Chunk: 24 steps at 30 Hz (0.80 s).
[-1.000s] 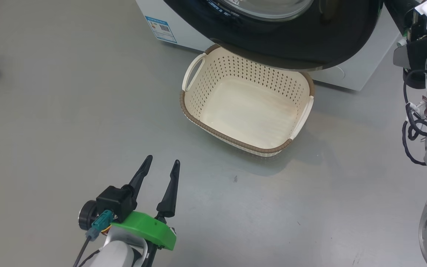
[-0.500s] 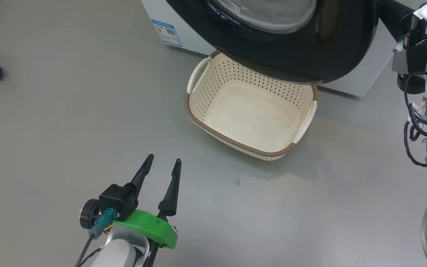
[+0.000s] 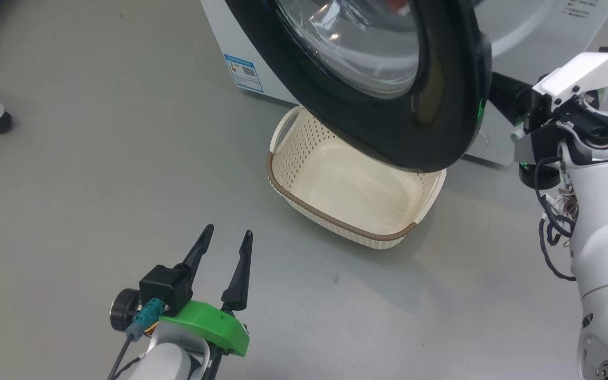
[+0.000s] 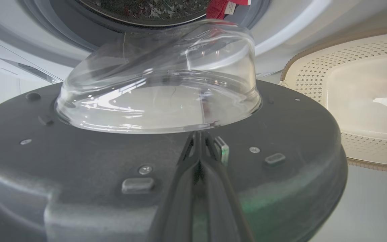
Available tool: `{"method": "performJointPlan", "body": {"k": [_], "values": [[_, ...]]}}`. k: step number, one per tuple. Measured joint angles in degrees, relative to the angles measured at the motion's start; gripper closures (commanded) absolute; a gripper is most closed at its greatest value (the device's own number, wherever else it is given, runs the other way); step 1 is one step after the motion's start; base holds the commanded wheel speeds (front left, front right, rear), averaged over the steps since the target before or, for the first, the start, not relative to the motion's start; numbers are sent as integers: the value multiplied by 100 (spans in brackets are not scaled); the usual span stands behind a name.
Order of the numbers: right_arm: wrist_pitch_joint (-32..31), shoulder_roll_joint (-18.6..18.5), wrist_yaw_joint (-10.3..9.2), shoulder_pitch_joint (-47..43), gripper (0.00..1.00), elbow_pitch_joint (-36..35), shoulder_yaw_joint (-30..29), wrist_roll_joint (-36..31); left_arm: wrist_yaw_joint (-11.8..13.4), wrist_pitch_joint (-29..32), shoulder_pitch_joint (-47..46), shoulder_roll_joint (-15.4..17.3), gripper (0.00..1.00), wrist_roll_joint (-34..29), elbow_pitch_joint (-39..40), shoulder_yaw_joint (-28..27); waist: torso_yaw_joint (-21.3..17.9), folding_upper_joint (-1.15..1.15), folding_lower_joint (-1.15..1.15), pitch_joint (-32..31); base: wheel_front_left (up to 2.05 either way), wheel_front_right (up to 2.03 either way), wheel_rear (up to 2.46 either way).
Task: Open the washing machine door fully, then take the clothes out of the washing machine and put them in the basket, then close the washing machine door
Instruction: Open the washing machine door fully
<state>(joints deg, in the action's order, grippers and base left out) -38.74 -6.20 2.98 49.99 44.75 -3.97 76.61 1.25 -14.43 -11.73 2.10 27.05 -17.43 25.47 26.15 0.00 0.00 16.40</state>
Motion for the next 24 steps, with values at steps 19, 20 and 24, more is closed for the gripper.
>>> {"method": "performJointPlan", "body": {"k": [19,20,24], "values": [[-568,223,201,-653,100,165,450,431,-1,0,269,3,0,-145,-118,-112,11,0,0,-598,0,0,0],[-588,226,202,-681,100,153,483,461,-1,0,281,2,0,-147,-113,-137,19,0,0,-613,0,0,0],[-744,220,221,-748,100,91,710,720,-1,0,356,5,0,-159,-107,-191,29,0,0,-654,0,0,0]]}}
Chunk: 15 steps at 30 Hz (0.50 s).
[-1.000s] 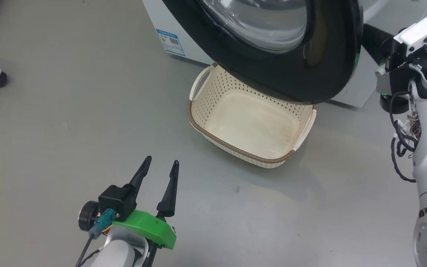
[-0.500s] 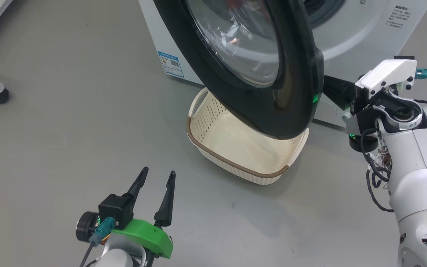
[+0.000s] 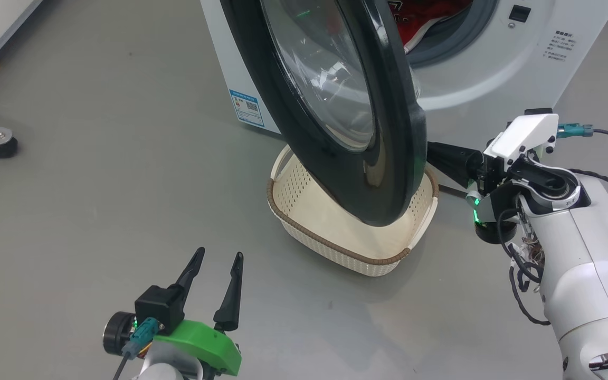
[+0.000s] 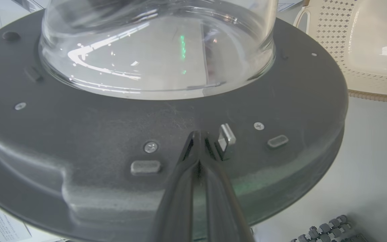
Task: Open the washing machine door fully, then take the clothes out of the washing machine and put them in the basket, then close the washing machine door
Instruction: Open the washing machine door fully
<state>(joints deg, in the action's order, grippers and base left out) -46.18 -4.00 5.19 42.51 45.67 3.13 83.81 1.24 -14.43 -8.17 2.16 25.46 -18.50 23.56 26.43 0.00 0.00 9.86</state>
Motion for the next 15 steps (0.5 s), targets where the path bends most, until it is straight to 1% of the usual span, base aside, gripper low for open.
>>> {"method": "performJointPlan", "body": {"k": [6,15], "values": [[-176,0,29,-189,100,-210,513,648,0,0,5,0,0,-13,9,-57,29,0,0,-63,0,0,0],[-224,-1,29,-417,100,-611,1276,1162,-2,0,87,0,0,-34,11,-103,68,0,0,-149,0,0,0]]}}
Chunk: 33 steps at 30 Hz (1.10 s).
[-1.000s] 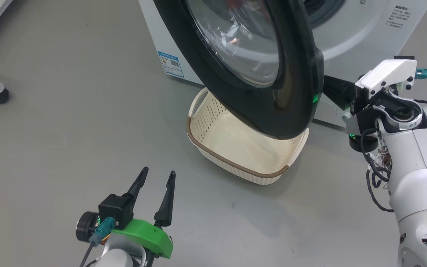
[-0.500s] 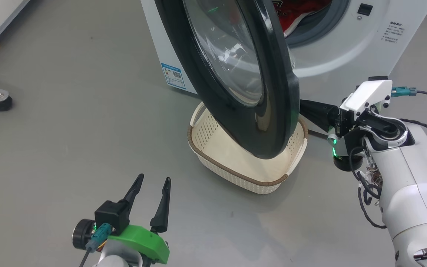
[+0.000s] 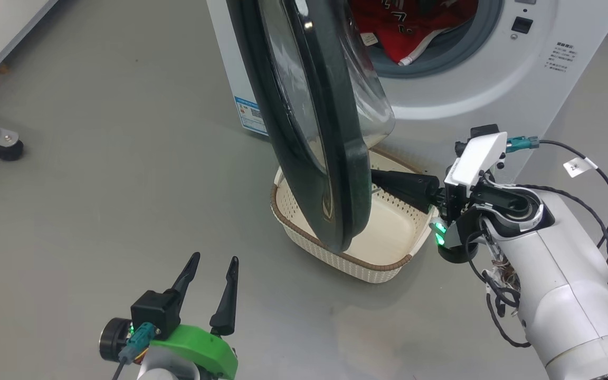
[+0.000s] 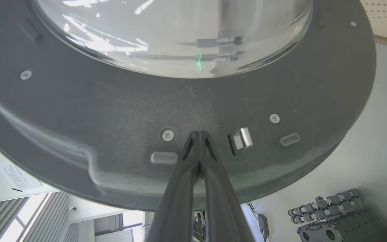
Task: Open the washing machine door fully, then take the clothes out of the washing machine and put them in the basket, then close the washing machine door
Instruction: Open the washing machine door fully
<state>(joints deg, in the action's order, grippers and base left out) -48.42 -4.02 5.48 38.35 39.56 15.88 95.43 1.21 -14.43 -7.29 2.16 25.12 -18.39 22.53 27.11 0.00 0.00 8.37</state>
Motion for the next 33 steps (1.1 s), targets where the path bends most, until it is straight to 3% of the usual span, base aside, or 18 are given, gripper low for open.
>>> {"method": "performJointPlan", "body": {"k": [8,15,23,33], "values": [[60,10,-20,-190,100,-508,770,419,-5,0,32,0,0,-2,34,-19,31,0,0,-4,0,0,0],[280,7,-166,-255,100,-781,1263,498,-9,0,41,0,0,-2,56,-21,60,0,0,26,0,0,0],[626,9,-266,-273,100,-969,1434,637,-9,0,61,0,0,-2,80,-59,84,0,0,47,0,0,0],[1168,30,-143,-374,100,-971,1451,140,-36,0,85,45,0,-242,155,-334,-86,0,0,-171,0,0,0]]}}
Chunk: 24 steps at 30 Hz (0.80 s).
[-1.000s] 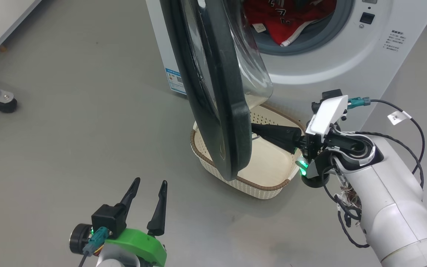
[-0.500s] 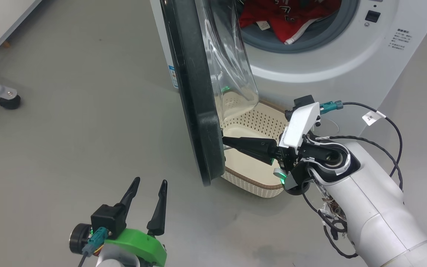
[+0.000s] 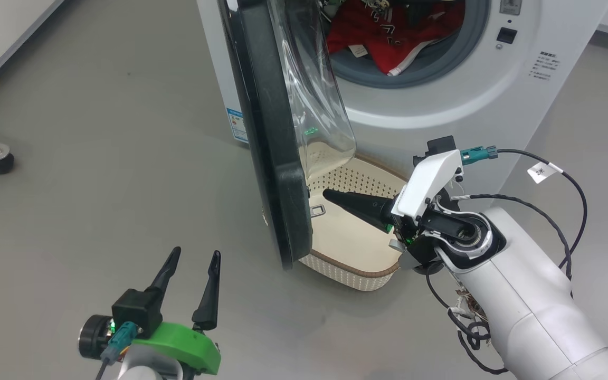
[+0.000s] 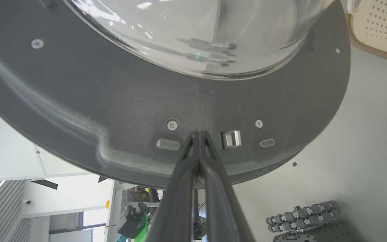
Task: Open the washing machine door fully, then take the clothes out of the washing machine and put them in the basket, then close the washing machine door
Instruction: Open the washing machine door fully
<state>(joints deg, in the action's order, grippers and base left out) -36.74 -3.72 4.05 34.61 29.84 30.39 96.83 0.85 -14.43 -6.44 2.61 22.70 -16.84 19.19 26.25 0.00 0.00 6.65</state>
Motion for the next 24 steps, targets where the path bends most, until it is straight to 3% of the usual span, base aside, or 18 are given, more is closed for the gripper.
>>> {"method": "performJointPlan", "body": {"k": [4,6,24], "values": [[309,-97,60,-2,100,-34,134,-477,-14,0,0,248,0,-263,-2,-40,-168,0,0,-99,0,0,0],[573,-320,120,-43,100,-53,243,-901,-14,0,5,341,0,-326,-21,-136,-319,0,0,-174,0,0,0],[2687,-1188,238,-779,100,-565,368,-2843,21,0,390,432,0,-253,94,-732,-1326,0,0,-548,0,0,0]]}}
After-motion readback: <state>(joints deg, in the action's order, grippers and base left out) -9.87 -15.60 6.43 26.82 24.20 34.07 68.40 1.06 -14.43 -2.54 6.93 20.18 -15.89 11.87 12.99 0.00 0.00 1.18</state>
